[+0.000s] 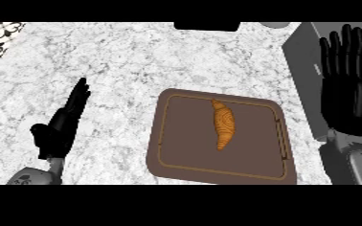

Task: Pick the croissant from the tray and place it in the cardboard box

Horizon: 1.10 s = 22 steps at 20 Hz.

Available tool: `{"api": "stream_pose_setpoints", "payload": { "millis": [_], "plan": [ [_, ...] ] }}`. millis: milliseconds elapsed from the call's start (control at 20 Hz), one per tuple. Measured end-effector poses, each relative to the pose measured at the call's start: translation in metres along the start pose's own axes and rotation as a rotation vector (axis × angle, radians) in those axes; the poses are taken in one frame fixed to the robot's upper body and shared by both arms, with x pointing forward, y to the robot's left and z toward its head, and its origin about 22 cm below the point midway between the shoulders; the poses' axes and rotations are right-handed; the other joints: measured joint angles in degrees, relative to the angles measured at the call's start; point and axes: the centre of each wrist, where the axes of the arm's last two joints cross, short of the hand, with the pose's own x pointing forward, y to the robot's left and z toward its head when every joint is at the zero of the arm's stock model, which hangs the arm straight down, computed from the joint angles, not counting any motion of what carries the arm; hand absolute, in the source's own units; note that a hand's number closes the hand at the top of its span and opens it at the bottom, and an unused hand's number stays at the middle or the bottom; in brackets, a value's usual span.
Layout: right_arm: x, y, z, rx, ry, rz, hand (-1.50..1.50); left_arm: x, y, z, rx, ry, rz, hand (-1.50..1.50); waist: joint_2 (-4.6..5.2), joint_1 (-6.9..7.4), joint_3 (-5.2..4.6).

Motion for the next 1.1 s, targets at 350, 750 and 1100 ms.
{"api": "stream_pose_setpoints", "payload": {
  "millis": [350, 750, 1100],
  "plan": [
    [-0.032, 0.023, 0.04, -0.079, 0.161, 0.228, -1.5, 0.024, -0.021, -0.012, -0.133, -0.091, -0.027, 0.0, 0.48, -1.99, 3.13],
    [-0.07, -0.045, 0.107, 0.1, 0.246, 1.016, -1.5, 0.034, -0.034, -0.013, -0.241, -0.114, -0.045, 0.0, 1.82, -2.62, 2.27],
    [-0.064, -0.036, 0.125, 0.208, 0.21, 1.32, -1.5, 0.038, -0.043, -0.015, -0.275, -0.102, -0.051, 0.0, 0.9, -2.65, 2.01]
  ]
}}
